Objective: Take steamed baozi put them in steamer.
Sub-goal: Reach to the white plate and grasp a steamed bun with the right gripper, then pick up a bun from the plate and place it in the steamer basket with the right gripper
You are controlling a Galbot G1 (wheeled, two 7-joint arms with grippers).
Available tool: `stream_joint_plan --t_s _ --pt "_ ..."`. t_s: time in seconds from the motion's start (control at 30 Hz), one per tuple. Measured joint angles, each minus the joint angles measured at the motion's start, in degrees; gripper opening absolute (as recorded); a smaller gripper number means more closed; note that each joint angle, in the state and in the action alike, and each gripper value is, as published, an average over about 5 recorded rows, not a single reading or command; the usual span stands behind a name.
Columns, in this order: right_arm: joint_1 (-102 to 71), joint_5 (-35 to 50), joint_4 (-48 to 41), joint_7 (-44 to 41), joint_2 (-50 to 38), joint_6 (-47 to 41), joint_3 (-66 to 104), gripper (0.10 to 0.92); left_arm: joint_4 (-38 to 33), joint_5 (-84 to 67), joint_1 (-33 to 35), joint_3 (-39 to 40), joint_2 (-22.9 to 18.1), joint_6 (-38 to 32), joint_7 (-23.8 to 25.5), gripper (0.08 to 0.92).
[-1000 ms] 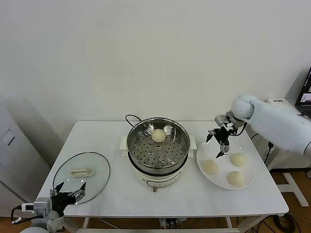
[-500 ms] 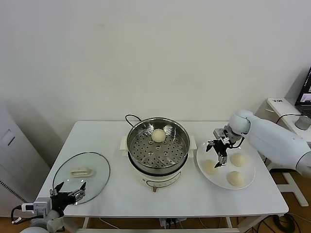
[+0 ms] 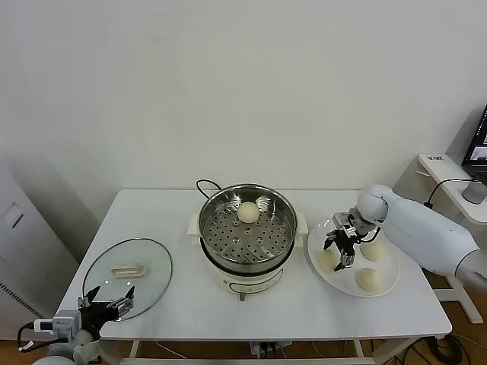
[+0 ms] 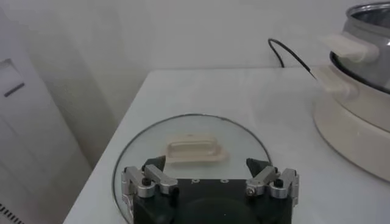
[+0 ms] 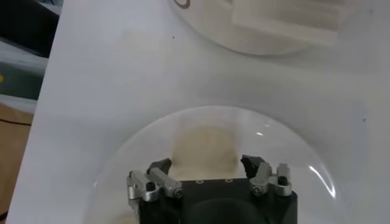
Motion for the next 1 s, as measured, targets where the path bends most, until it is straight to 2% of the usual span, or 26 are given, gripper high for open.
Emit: stream_joint_plan --t_s 0.13,0.33,0.57,1.0 --pt "-0.5 -0.4 0.1 0.1 -0.1 0.0 0.6 0.505 0.0 0.0 0.0 0.0 0.0 0.0 -0.1 0.823" --pt "-0.2 0.0 1.0 -0.4 -0.8 -0.3 0.5 0.46 0.0 0.0 0.1 0.0 -0.1 0.0 -0.2 0.823" --pt "5.3 4.4 3.8 -1.9 -2.8 -1.4 -3.8 0.45 0.0 0.1 0.0 0.0 -0.4 0.2 -0.3 0.823" --pt "28.3 21.1 10.7 -4.6 -5.0 -5.9 -20.1 0.45 -0.2 0.3 -0.1 0.2 -0.8 0.3 -0.7 0.823"
